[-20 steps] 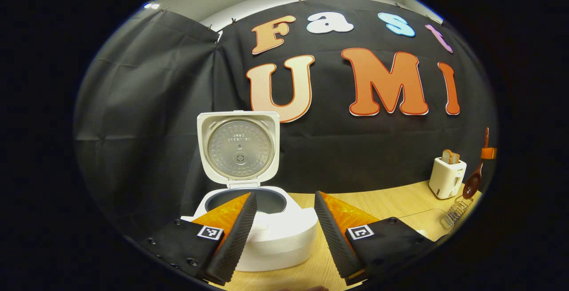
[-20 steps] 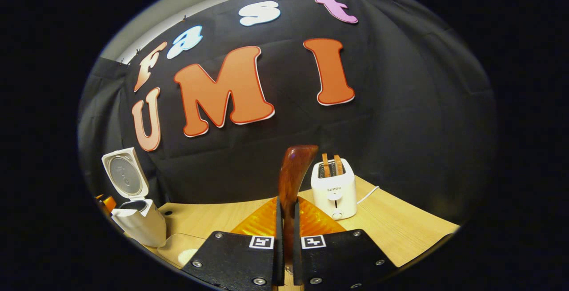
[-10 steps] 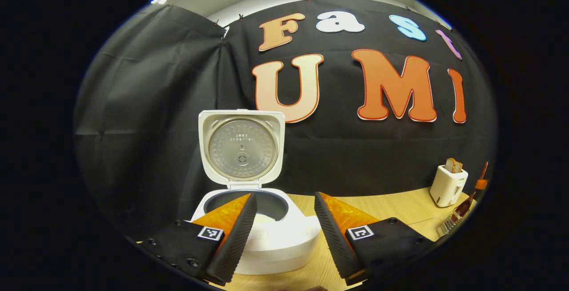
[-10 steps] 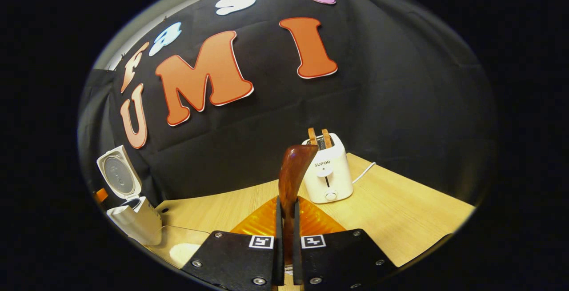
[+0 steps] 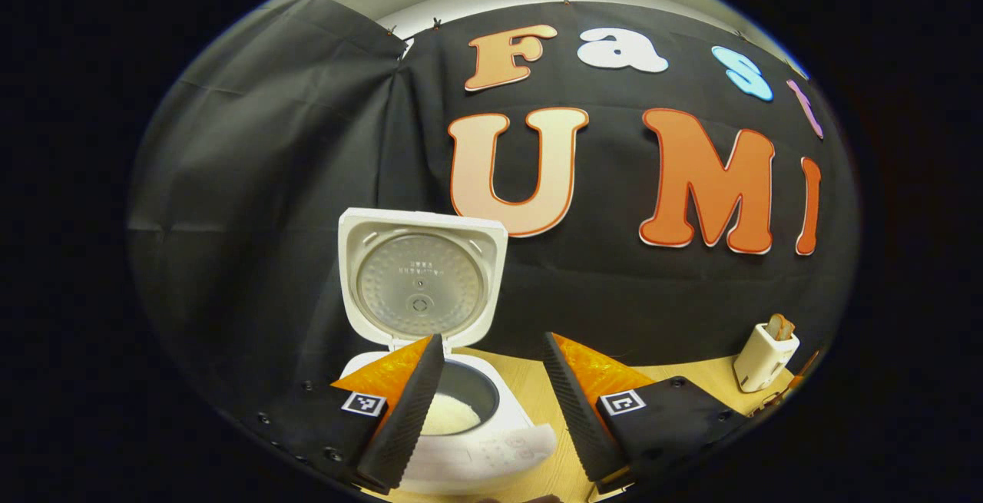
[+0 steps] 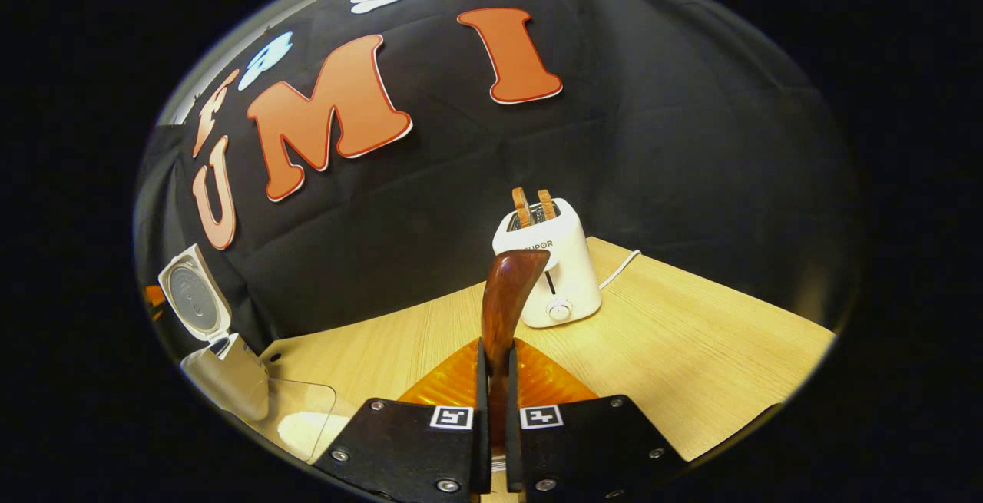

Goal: Close the left gripper, press the button to open the rice cooker; take a wooden spoon from the chopstick holder with the right hand, scoop a spoonful of rice and pour it into the rice cooker, then put the wooden spoon back into the chopstick holder.

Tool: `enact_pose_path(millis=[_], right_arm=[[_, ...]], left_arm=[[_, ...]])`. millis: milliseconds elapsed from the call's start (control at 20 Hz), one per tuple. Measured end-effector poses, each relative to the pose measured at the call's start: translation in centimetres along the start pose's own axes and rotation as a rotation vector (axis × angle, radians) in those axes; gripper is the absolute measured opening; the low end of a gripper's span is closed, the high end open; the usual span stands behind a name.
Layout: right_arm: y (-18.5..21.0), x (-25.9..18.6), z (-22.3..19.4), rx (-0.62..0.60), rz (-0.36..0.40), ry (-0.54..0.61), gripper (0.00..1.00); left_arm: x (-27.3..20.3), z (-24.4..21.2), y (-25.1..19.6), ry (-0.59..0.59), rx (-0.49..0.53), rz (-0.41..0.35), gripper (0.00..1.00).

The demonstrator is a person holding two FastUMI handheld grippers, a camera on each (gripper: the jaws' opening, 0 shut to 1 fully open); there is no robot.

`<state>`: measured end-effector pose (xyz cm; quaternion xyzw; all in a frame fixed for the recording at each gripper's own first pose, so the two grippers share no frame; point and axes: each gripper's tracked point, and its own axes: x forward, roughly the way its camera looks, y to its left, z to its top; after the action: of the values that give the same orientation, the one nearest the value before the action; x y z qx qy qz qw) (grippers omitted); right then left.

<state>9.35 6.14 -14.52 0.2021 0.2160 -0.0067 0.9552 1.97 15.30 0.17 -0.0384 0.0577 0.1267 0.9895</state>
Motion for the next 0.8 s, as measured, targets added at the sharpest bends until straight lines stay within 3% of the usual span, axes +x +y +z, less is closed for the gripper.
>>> enact_pose_path(millis=[200, 450, 650, 700, 750, 800], right_arm=[[-0.1, -0.3, 0.0, -0.018, 0.011, 0.014, 0.12], [-2.6, -1.9, 0.3, -0.022, -0.031, 0.088, 0.35], [-4.5, -3.5, 3.4, -0.053, -0.078, 0.047, 0.49], [-5.2, -4.1, 4.0, -0.066, -0.092, 0.045, 0.47], [-5.9, -4.5, 5.1, -0.079, -0.111, 0.027, 0.63], [-6.5, -4.8, 6.3, -0.096, -0.13, 0.006, 0.67]], left_arm=[[1.8, 4.3, 0.1, -0.029, -0.017, -0.023, 0.86], [4.1, 9.9, 1.0, -0.079, 0.019, -0.011, 0.86], [6.5, 12.2, 2.0, -0.07, 0.018, 0.04, 0.84], [7.2, 12.5, 2.1, -0.061, 0.014, 0.038, 0.86], [7.9, 13.0, 2.6, -0.058, 0.006, 0.05, 0.84], [9.1, 13.3, 3.0, -0.045, -0.002, 0.048, 0.85]])
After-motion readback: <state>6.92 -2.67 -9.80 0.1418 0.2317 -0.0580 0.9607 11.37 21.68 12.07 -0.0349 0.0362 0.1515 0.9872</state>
